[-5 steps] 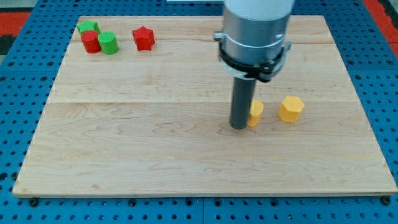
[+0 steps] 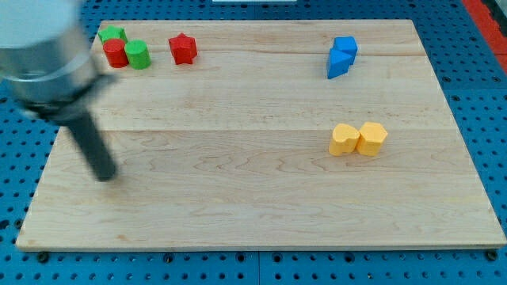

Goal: Place the red blocks close to the yellow blocks

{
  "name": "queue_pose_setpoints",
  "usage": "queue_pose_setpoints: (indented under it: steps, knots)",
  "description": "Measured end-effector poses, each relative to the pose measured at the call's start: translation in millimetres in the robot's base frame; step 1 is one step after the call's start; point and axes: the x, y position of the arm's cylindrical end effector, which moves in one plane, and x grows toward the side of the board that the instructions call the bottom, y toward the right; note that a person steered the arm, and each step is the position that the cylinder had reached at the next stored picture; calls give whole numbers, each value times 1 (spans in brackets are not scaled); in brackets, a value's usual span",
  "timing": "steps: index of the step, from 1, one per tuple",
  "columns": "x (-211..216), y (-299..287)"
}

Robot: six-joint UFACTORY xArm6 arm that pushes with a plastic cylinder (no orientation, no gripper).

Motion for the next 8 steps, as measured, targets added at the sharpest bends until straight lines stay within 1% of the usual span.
queue_pose_setpoints:
  steps: [1,2,3,4,5,6,7,8]
  knots:
    - [-33,-62]
    - [-45,-64]
    - [-106,-64]
    - [-148,-64]
    - [-158,-63]
    - [-195,-63]
    - [-225,-52]
    - [-233,3]
